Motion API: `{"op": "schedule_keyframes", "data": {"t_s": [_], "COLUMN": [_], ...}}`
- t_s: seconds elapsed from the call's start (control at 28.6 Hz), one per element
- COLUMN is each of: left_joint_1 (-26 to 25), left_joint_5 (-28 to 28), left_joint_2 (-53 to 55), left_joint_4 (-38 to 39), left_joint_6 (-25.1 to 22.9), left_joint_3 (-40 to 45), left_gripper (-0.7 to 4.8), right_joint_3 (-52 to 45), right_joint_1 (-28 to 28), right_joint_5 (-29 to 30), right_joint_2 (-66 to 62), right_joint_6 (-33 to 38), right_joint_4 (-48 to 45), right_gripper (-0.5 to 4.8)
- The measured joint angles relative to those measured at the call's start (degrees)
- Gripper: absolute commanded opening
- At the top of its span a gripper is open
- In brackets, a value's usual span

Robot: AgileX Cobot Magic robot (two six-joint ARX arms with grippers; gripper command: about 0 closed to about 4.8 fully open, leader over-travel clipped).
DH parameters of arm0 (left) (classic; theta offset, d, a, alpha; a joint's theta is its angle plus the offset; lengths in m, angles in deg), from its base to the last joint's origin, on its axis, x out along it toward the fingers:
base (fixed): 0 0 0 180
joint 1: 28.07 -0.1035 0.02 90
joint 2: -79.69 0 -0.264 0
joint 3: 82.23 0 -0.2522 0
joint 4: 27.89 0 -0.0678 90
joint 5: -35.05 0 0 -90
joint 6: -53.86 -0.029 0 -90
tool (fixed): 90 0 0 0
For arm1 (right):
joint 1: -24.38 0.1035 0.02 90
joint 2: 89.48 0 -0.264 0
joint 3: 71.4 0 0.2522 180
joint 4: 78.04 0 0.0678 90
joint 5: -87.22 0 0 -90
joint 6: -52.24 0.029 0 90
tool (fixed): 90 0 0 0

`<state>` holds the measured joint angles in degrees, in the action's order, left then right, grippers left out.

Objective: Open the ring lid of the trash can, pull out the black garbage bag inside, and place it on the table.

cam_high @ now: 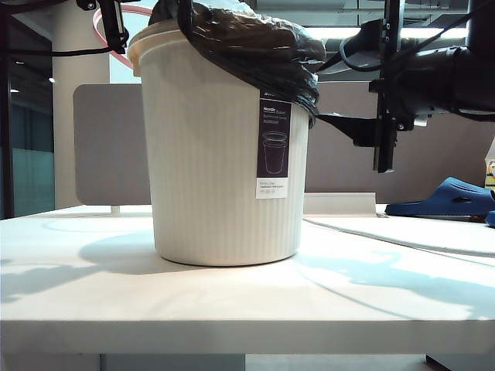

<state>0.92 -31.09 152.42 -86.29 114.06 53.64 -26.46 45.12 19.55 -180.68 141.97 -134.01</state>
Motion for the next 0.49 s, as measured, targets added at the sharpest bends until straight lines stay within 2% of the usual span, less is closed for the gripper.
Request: {"op": "schedule_keyframes", "data": {"t_s": [0.49], "left_joint_1": [0.0], "left_joint_5": [0.2], "left_joint_2": [0.0], "left_joint_4": [0.0], "left_joint_6": [0.0], "left_joint_3": [0.0], "left_gripper": [-0.06], "right_joint_3": [0.1], "right_joint_1": [0.0], "right_joint_5": [0.0], "right_joint_2": [0.0], "right_joint_6": [0.3], "right_joint_4": [-0.9], "right_gripper": [2.74]}}
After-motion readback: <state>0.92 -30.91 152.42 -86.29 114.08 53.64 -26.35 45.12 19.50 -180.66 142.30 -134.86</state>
